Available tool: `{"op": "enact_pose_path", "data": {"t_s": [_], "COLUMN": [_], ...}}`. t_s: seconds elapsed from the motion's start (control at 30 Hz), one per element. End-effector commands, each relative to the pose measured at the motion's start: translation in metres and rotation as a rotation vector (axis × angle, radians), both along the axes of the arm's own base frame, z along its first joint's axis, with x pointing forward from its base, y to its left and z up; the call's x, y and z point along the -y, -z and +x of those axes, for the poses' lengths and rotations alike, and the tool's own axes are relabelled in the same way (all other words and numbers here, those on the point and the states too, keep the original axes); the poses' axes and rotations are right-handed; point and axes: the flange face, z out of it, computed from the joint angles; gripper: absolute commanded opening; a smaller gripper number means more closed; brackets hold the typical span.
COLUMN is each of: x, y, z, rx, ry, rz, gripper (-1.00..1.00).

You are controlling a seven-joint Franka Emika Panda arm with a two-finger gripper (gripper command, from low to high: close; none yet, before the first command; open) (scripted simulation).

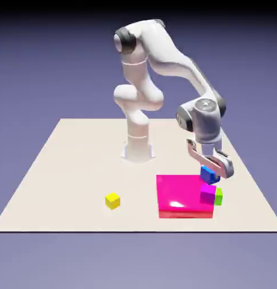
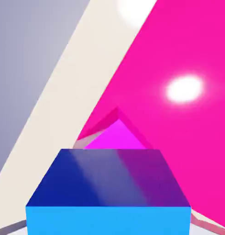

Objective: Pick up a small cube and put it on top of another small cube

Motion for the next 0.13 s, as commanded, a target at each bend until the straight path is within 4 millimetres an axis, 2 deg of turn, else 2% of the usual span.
{"op": "enact_pose_path", "data": {"t_s": [0.0,0.03,0.1], "x": [0.0,0.0,0.005], "y": [0.0,0.0,-0.03], "z": [0.0,0.0,0.005], "rx": [-0.001,-0.001,0.001], "ry": [0.0,0.0,0.003], "rz": [-0.001,-0.001,-0.001], "gripper": [1.0,1.0,1.0]}}
